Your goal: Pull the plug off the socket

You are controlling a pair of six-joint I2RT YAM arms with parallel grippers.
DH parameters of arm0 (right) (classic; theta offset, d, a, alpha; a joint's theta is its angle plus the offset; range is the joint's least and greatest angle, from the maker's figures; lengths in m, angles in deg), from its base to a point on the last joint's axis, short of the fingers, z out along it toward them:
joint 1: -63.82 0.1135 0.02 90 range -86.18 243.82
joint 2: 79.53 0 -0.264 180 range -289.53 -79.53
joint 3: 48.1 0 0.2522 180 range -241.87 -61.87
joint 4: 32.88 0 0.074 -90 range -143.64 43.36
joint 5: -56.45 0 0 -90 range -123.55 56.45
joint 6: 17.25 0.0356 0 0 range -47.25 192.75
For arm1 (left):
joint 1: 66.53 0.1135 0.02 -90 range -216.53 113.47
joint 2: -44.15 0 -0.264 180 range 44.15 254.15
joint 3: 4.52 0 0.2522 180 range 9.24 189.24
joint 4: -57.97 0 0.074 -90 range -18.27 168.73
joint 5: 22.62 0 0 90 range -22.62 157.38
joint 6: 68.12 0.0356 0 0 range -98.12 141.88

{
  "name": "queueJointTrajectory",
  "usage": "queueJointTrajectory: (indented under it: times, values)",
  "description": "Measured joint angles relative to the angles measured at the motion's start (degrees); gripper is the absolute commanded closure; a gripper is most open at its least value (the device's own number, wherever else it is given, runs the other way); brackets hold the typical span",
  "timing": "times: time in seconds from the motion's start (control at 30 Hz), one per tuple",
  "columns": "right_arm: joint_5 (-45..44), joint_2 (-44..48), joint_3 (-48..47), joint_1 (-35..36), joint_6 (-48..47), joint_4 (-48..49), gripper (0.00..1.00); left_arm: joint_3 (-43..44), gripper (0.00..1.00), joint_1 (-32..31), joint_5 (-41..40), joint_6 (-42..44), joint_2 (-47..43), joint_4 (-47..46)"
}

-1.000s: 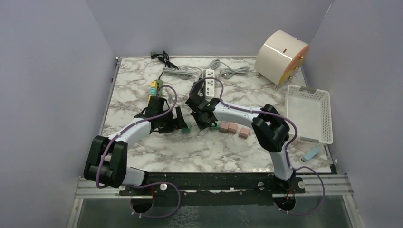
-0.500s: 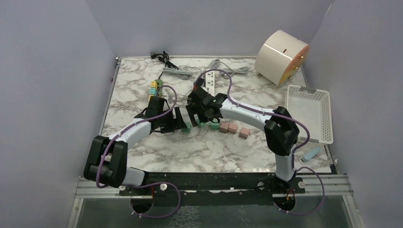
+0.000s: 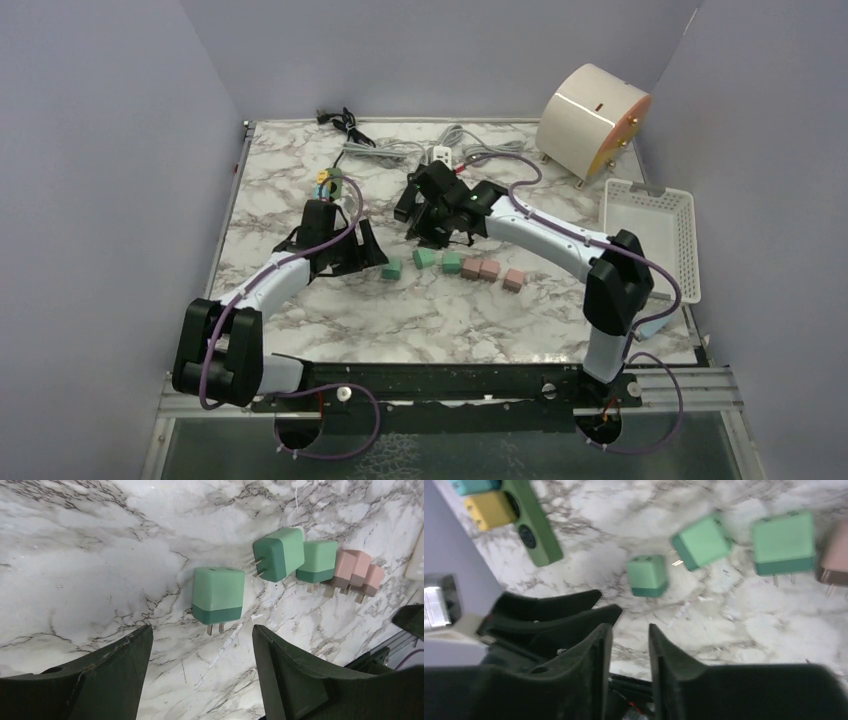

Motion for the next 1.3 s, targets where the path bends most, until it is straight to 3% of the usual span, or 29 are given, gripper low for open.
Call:
queueJointTrajectory:
  times: [0.03, 0.07, 0.13, 0.23, 0.4, 0.47, 0.7, 1.3]
  values:
    - [1.1, 1.7, 3.1, -0.7, 4.0, 0.0, 0.04, 0.0, 0.25, 0.7, 0.3, 0.0, -0.5, 0.0]
    - [2.1, 2.8, 5.5, -1.4, 6.5, 0.3, 0.0, 0.0, 0.25, 1.2, 0.5, 0.0, -0.9, -0.2]
    - [4.5, 4.0, 9.2, -3.0, 11.4, 0.0, 0.0, 0.0, 0.25, 2.6, 1.7, 0.0, -1.4, -0.8]
    - [5.5, 0.9, 7.2, -4.6, 15.8, -3.8, 0.01, 0.0, 0.25, 4.2, 3.3, 0.0, -1.5, -1.1]
    - [6.6, -7.8, -2.9, -5.9, 19.7, -10.5, 0.29, -0.1, 0.25, 5.0, 4.9, 0.0, -1.9, -2.0]
    - [6.8, -10.9, -7.6, -6.1, 21.2, -14.0, 0.35, -0.1, 0.25, 5.0, 5.3, 0.0, -2.1, -2.1]
    - [7.0, -19.4, -22.5, -6.6, 24.0, -25.0, 0.35, -0.3, 0.25, 5.1, 6.6, -0.1, -2.1, -2.6]
    - [10.1, -22.7, -16.4, -7.4, 27.9, -25.9, 0.36, -0.3, 0.25, 5.1, 7.9, 0.0, -2.0, -3.0]
